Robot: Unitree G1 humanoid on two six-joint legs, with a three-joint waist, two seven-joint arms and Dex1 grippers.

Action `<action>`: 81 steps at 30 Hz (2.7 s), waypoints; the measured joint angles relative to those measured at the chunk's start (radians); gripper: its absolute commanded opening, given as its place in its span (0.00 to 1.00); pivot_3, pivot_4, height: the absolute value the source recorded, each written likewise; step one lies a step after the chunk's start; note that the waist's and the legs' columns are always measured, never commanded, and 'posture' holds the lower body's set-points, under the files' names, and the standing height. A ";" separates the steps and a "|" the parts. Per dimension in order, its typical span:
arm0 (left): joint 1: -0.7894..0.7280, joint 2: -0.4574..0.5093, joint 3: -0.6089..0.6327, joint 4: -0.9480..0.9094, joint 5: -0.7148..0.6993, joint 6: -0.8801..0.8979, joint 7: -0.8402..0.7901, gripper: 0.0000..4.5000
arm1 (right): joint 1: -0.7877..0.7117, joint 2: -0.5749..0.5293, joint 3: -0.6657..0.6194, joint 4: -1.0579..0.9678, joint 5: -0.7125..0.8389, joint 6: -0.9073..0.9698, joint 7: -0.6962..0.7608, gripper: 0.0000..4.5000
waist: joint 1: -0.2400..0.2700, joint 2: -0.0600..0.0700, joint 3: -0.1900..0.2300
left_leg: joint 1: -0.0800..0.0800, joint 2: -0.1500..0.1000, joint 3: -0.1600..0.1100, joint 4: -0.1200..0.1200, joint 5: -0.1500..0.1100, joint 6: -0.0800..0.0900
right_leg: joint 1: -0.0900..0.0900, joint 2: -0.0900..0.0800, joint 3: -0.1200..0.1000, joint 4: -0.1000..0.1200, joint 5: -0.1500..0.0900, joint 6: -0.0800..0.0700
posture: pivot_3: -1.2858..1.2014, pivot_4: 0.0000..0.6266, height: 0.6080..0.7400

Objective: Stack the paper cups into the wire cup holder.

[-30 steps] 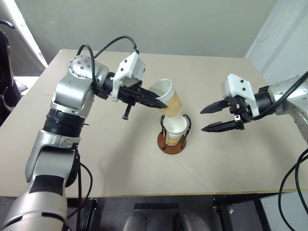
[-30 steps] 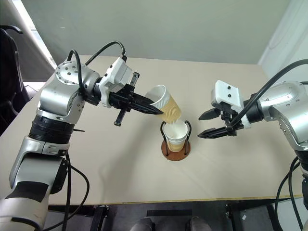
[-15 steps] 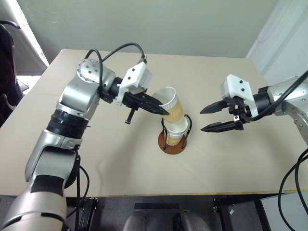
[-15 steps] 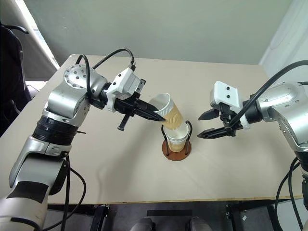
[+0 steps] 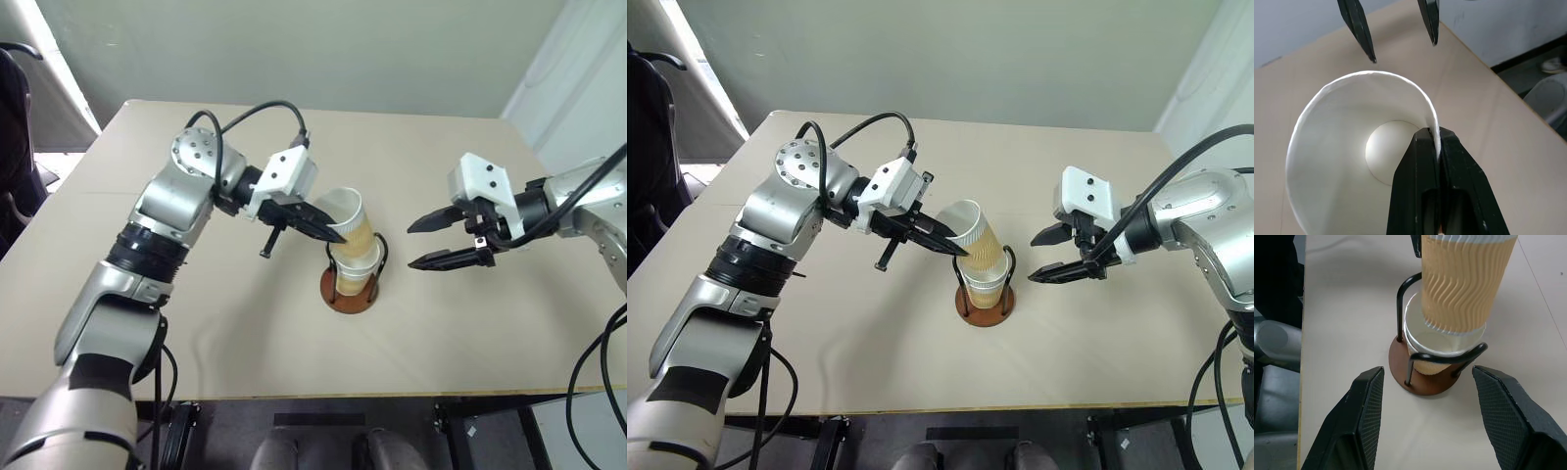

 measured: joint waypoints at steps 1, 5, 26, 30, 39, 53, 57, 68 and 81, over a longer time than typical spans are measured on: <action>0.000 -0.001 -0.007 0.003 0.000 -0.007 0.000 0.00 | 0.000 0.000 0.000 0.000 0.000 0.000 0.000 0.64 | 0.000 0.000 0.000 | 0.000 0.000 0.000 0.000 0.000 0.000 | 0.000 0.000 0.000 0.000 0.000 0.000 | 0.52 0.24 1.00; -0.002 -0.002 -0.019 0.010 0.002 -0.035 0.000 0.00 | 0.000 0.000 0.000 0.000 0.000 0.000 -0.001 0.64 | 0.000 0.000 0.000 | 0.000 0.000 0.000 0.000 0.000 0.000 | 0.000 0.000 0.000 0.000 0.000 0.000 | 0.52 0.24 1.00; -0.189 -0.010 -0.113 0.137 -0.094 -0.021 -0.001 0.99 | -0.002 -0.001 0.000 0.005 -0.005 -0.001 0.002 0.64 | 0.002 0.000 0.000 | -0.001 -0.002 0.000 0.000 0.000 0.001 | 0.000 -0.001 0.000 -0.001 0.000 0.001 | 0.52 0.24 1.00; -0.183 -0.010 -0.057 0.126 -0.123 0.047 -0.002 0.99 | -0.003 -0.001 0.000 0.005 -0.005 0.000 0.001 0.64 | 0.003 0.000 0.000 | -0.001 -0.006 0.000 0.000 0.000 0.001 | 0.000 -0.001 0.000 -0.001 0.000 0.001 | 0.52 0.24 1.00; 0.011 0.113 0.181 0.057 -0.124 0.214 0.041 0.99 | 0.017 0.002 0.000 0.003 -0.005 -0.002 -0.010 0.64 | -0.004 0.001 0.000 | 0.000 -0.005 -0.002 0.000 0.000 0.001 | 0.000 -0.001 0.001 -0.001 -0.001 0.002 | 0.52 0.24 1.00; 0.352 0.178 0.544 -0.186 -0.222 0.459 0.326 0.99 | 0.086 0.088 -0.049 0.103 -0.006 -0.006 -0.137 0.64 | 0.000 0.001 0.000 | 0.000 -0.006 -0.003 -0.001 0.001 0.001 | 0.000 -0.002 0.001 0.000 -0.001 0.002 | 0.52 0.24 1.00; 0.429 0.179 0.595 -0.233 -0.242 0.493 0.382 0.99 | 0.092 0.112 -0.058 0.180 -0.026 -0.041 -0.171 0.64 | -0.002 0.001 -0.001 | 0.001 -0.006 -0.003 -0.001 0.001 0.001 | 0.000 -0.002 0.001 0.001 -0.001 0.002 | 0.52 0.24 1.00; 0.495 0.142 0.643 -0.267 -0.255 0.507 0.498 0.99 | 0.152 0.273 -0.125 0.300 -0.087 -0.156 -0.373 0.64 | -0.001 0.001 -0.001 | 0.001 -0.006 -0.003 -0.001 0.001 0.001 | 0.000 -0.003 0.001 0.001 -0.001 0.002 | 0.52 0.24 1.00; 0.574 0.064 0.632 -0.285 -0.202 0.389 0.546 0.99 | 0.218 0.327 -0.156 0.399 -0.149 -0.297 -0.439 0.64 | -0.002 0.001 -0.001 | 0.002 -0.006 -0.003 -0.001 0.001 0.001 | 0.001 -0.003 0.001 0.001 0.000 0.002 | 0.52 0.24 1.00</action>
